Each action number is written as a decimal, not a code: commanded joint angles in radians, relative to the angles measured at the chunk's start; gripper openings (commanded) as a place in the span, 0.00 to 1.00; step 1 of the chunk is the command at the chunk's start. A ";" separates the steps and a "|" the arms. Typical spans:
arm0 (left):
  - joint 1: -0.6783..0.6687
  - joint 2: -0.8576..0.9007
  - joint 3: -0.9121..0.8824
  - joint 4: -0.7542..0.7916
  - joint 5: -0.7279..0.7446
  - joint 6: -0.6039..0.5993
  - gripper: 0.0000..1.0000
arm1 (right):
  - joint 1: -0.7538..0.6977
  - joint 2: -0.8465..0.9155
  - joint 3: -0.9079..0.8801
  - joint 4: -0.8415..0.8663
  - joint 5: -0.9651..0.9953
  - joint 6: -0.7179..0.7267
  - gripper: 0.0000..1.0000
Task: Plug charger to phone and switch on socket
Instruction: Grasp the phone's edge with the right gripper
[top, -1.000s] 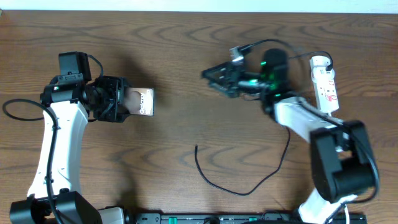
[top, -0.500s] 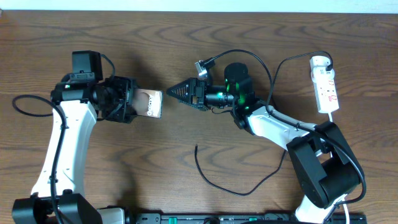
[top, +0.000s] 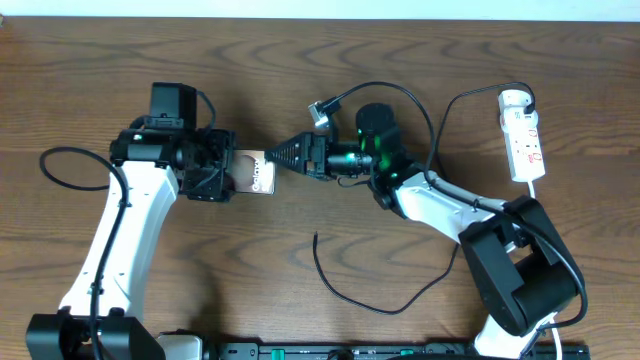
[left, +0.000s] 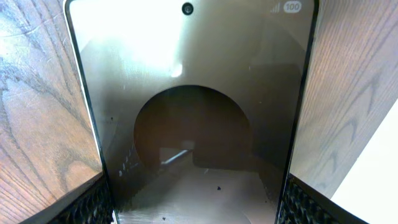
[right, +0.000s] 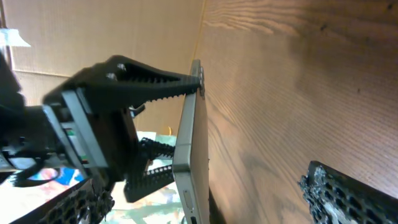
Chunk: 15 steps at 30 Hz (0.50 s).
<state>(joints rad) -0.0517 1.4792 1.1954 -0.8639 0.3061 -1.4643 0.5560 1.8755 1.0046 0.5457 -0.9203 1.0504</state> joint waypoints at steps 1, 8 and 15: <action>-0.014 -0.006 -0.001 0.001 -0.031 -0.042 0.07 | 0.023 0.008 0.009 -0.029 -0.004 -0.079 0.99; -0.036 0.004 -0.001 0.000 -0.031 -0.042 0.07 | 0.060 0.008 0.009 -0.079 0.002 -0.130 0.95; -0.075 0.005 -0.001 0.000 -0.031 -0.042 0.07 | 0.092 0.008 0.009 -0.079 0.006 -0.151 0.81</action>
<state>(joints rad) -0.1104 1.4792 1.1954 -0.8639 0.2821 -1.4940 0.6308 1.8755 1.0050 0.4671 -0.9176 0.9314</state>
